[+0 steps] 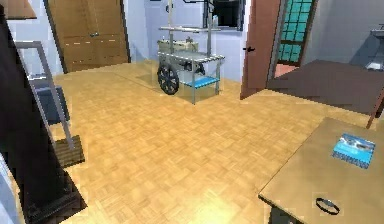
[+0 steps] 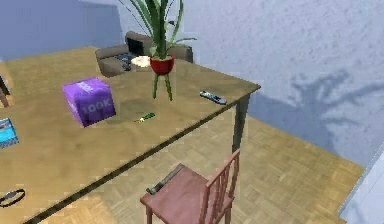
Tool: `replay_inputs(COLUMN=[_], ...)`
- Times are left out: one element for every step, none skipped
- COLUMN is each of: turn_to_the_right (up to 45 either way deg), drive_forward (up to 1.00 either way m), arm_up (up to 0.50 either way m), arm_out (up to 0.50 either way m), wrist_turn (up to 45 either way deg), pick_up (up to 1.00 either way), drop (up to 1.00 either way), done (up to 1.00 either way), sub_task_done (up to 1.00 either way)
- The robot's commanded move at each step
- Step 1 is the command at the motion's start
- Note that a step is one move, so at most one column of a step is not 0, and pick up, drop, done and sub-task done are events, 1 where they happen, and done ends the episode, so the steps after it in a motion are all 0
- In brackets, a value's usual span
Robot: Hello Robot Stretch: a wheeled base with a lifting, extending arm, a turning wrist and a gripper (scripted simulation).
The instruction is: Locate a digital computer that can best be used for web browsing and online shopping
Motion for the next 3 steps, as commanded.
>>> replay_inputs(turn_to_the_right=[9.0,0.0,9.0], drive_forward=[0.0,0.6,0.0], arm_up=[0.0,0.0,0.0], arm_out=[0.0,0.0,0.0], wrist_turn=[0.0,0.0,0.0], pick_up=[0.0,0.0,0.0], drop=[0.0,0.0,0.0], done=[0.0,0.0,0.0], sub_task_done=[0.0,0.0,0.0])
